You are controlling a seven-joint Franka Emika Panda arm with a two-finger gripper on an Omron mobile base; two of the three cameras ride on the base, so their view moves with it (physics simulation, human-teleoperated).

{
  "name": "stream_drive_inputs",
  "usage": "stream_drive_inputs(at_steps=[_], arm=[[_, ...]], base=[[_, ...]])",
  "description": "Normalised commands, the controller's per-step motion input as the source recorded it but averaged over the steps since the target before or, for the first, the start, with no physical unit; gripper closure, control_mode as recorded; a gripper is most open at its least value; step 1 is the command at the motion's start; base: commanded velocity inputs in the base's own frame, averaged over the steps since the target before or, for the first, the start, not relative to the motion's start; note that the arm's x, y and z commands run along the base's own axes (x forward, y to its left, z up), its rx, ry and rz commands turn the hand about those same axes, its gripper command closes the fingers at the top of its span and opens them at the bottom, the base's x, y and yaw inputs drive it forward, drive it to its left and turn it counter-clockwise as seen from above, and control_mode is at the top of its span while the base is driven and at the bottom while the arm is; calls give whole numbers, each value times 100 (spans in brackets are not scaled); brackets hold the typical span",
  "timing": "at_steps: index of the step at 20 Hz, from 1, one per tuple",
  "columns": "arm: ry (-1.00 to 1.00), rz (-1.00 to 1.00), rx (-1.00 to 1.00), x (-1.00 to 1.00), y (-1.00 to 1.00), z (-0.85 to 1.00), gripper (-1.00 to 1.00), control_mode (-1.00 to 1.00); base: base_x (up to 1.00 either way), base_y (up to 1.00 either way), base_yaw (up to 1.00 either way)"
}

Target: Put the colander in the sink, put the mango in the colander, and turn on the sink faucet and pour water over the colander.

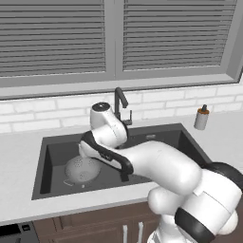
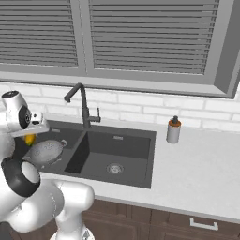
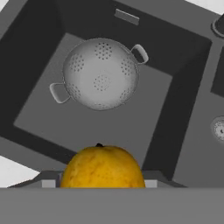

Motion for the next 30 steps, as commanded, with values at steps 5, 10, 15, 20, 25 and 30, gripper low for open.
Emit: stream_drive_inputs(at_steps=[5,10,15,20,25,30], arm=[[0,0,7,50,34,-77,100,-100],[1,-1,3,60,19,-55,100,-100],[2,-8,-1,30,36,-25,100,-100],[0,-13,-3,10,31,-11,100,-100],[5,-14,-4,23,15,-16,100,-100],[9,-9,-1,20,0,-26,100,-100]], base=[[0,0,0],[0,0,0],[0,0,0],[0,0,0],[0,0,0],[0,0,0]])
